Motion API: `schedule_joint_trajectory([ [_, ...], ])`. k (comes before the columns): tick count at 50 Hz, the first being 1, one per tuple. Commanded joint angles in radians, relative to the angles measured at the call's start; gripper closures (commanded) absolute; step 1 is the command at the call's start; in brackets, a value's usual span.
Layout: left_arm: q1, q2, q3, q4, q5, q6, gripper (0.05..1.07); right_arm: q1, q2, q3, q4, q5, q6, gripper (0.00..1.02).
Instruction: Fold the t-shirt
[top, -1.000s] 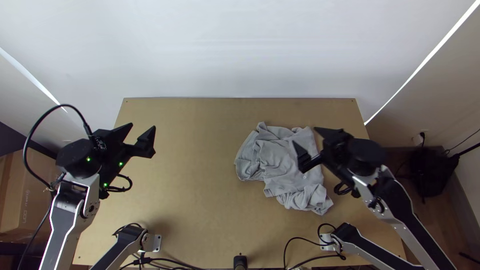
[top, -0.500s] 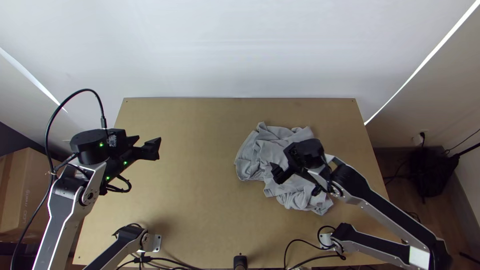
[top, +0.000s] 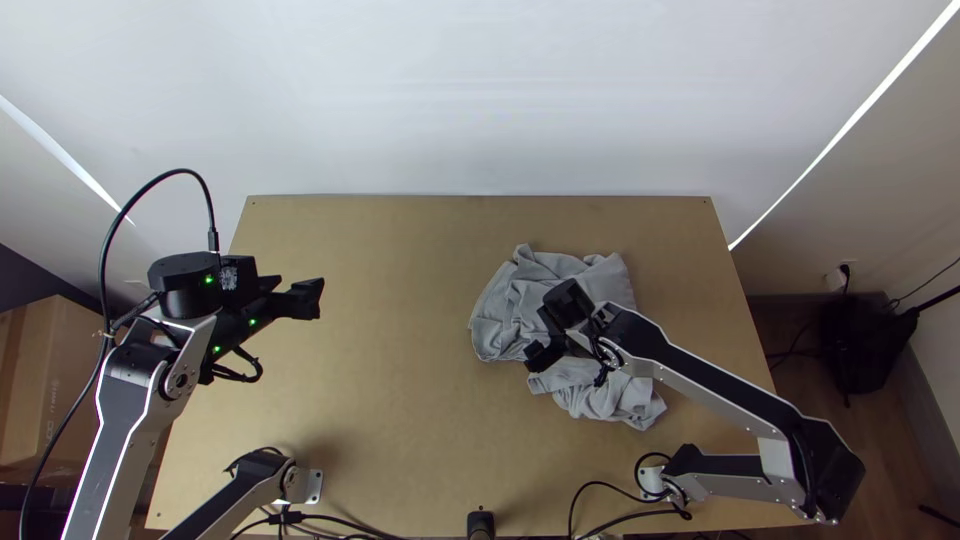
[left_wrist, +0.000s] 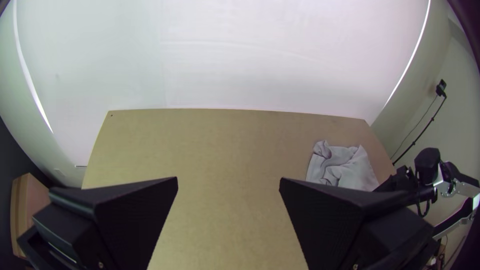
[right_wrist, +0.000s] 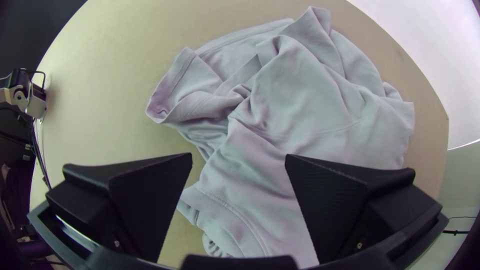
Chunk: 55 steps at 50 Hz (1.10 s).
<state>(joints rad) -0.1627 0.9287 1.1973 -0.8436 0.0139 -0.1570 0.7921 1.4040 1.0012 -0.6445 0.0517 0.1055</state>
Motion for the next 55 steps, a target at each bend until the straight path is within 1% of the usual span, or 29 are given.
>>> schedule_joint_trajectory([
  [1,0.009,0.012,0.013,0.005,0.004,-0.018,0.10,0.010,0.049,-0.007,0.009,-0.009,0.030,0.19],
  [16,0.015,0.010,0.010,0.009,0.004,-0.021,0.10,0.016,0.147,-0.007,0.080,-0.012,0.034,0.19],
  [17,0.015,0.009,0.010,0.009,0.004,-0.021,0.10,0.016,0.150,-0.010,0.088,-0.012,0.034,0.22],
  [19,0.017,0.009,0.008,0.009,0.004,-0.021,0.10,0.018,0.155,-0.012,0.100,-0.012,0.034,0.37],
  [24,0.020,0.009,0.004,0.009,0.003,-0.019,0.10,0.018,0.156,-0.024,0.135,-0.010,0.034,0.90],
  [25,0.022,0.009,0.002,0.009,0.003,-0.019,0.10,0.018,0.158,-0.024,0.137,-0.010,0.030,0.96],
  [26,0.022,0.010,0.001,0.008,0.003,-0.018,0.10,0.018,0.158,-0.024,0.143,-0.007,0.028,0.98],
  [32,0.020,0.024,-0.016,-0.008,0.003,0.016,0.10,0.016,0.105,-0.052,0.141,0.022,0.003,1.00],
  [36,-0.001,0.062,-0.019,-0.038,0.004,0.042,0.11,-0.013,0.050,-0.061,0.140,0.023,0.003,1.00],
  [39,-0.017,0.099,-0.016,-0.060,0.004,0.057,0.11,-0.048,-0.008,-0.072,0.140,0.023,0.003,1.00],
  [42,-0.064,0.130,-0.008,-0.071,0.003,0.066,0.11,-0.093,-0.053,-0.075,0.140,0.023,0.000,1.00],
  [51,-0.216,0.180,0.008,-0.055,0.004,0.103,0.11,-0.234,-0.152,-0.084,0.111,0.022,-0.012,1.00],
  [55,-0.255,0.219,0.027,-0.037,0.004,0.109,0.11,-0.291,-0.178,-0.090,0.101,0.022,-0.017,1.00],
])
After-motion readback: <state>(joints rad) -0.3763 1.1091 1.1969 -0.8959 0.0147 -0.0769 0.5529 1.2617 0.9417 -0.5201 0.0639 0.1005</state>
